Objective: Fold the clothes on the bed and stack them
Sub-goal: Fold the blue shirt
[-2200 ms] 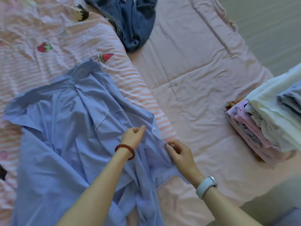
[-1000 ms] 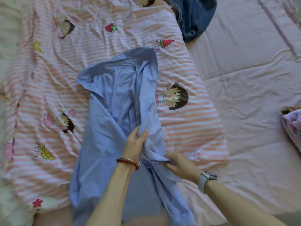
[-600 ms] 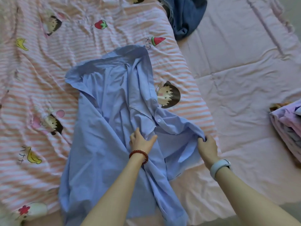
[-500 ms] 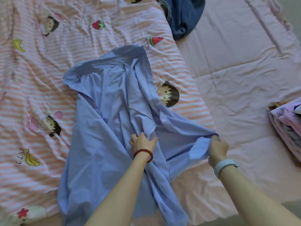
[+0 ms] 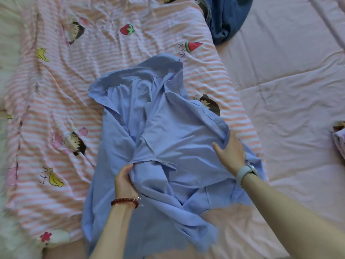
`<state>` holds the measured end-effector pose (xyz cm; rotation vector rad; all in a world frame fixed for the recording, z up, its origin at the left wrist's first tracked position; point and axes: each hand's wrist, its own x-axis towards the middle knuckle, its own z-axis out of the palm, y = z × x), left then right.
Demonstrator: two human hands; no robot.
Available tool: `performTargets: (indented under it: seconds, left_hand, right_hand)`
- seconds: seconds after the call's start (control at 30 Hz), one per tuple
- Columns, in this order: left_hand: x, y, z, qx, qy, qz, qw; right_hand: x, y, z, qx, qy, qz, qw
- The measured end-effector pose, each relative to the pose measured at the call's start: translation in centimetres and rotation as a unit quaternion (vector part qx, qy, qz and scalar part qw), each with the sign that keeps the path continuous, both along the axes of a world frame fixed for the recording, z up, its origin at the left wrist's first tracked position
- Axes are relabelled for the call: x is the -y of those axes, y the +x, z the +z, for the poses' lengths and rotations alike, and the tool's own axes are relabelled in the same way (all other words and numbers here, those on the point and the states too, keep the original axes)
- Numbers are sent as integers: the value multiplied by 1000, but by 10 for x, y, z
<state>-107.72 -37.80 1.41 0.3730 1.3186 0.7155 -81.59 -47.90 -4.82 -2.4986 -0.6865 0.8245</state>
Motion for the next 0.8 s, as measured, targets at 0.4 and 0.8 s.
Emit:
performTargets:
  seconds: [0.4,0.8]
  left_hand:
    - [-12,19,3,-262,150,-179,936]
    - [-14,69,-25,-572,80,-344,740]
  right_hand:
    - [-4,-73,60,-84,161,305,935]
    - [33,-93,31,-124,84,260,954]
